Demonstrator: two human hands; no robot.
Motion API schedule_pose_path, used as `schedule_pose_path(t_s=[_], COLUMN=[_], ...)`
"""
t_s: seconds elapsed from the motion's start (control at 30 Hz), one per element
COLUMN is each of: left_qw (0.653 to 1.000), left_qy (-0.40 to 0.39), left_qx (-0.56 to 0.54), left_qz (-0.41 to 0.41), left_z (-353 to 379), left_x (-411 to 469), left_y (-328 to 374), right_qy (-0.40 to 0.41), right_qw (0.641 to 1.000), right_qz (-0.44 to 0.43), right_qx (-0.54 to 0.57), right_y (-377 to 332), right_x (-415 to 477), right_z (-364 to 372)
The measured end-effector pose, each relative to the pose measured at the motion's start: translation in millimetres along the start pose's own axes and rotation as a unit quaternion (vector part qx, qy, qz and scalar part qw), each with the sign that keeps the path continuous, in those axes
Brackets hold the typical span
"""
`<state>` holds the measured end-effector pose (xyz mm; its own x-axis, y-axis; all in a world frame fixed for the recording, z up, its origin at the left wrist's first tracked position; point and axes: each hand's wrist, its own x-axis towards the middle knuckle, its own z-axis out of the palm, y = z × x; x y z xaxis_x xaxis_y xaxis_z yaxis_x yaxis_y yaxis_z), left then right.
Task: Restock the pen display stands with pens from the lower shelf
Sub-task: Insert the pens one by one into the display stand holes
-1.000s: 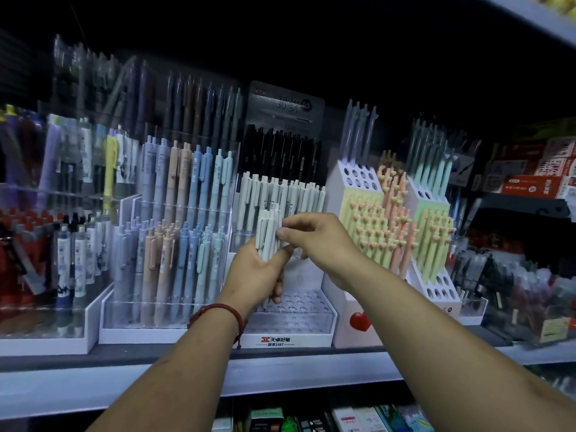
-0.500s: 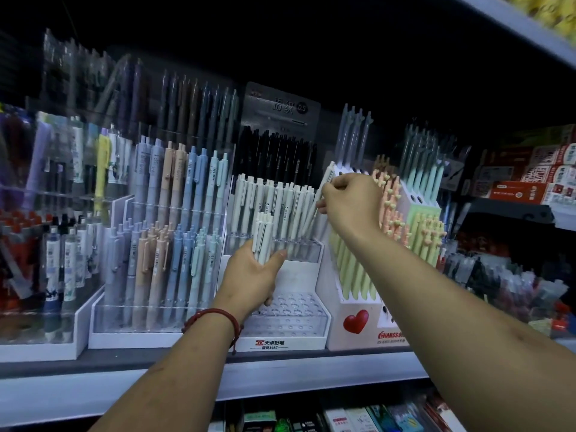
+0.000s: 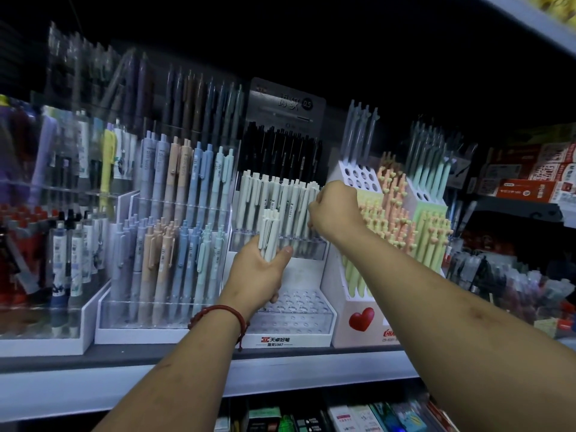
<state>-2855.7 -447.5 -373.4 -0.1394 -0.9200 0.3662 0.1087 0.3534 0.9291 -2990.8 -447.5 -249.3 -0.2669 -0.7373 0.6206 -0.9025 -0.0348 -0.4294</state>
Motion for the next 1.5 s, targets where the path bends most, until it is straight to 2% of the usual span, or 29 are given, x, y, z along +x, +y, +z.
schedule_pose_path(t_s=[0.2, 0.4, 0.7, 0.87, 0.97, 1.03, 1.1, 1.17, 1.33, 1.4, 1.5], left_qw=[1.0, 1.0, 1.0, 0.999, 0.999, 0.999, 0.999, 0.998, 0.999, 0.999, 0.998], left_qy=[0.001, 0.005, 0.011, 0.01, 0.011, 0.01, 0.011, 0.008, 0.002, -0.01, -0.027], left_qx=[0.014, 0.018, 0.014, 0.03, 0.043, 0.043, 0.044, 0.048, 0.033, 0.036, 0.036], left_qz=[0.005, -0.002, 0.005, 0.004, 0.009, 0.017, 0.027, 0.031, 0.039, 0.036, 0.047], left_z=[0, 1, 1, 0, 0, 0, 0, 1, 1, 0, 1], left_x=[-1, -1, -2, -3, -5, -5, -5, -4, -4, -5, -7], left_y=[2, 3, 2, 5, 7, 8, 9, 10, 11, 12, 14], right_qy=[-0.023, -0.08, -0.011, -0.066, -0.058, -0.041, -0.043, -0.075, -0.175, -0.19, -0.184], right_qw=[0.999, 0.994, 0.999, 0.995, 0.994, 0.994, 0.993, 0.989, 0.953, 0.939, 0.944], right_qz=[0.025, 0.067, 0.043, 0.032, 0.017, -0.036, -0.103, -0.121, -0.023, -0.026, -0.081], right_qx=[0.007, 0.027, 0.003, -0.07, -0.093, -0.097, -0.042, 0.045, 0.249, 0.286, 0.26], right_y=[3, 10, 18, 4, -5, -12, -20, -26, -26, -21, -15], right_x=[11, 14, 8, 4, -13, -29, -48, -61, -67, -65, -62], right_z=[0, 5, 19, 1, -11, -14, -16, -17, -23, -23, -19])
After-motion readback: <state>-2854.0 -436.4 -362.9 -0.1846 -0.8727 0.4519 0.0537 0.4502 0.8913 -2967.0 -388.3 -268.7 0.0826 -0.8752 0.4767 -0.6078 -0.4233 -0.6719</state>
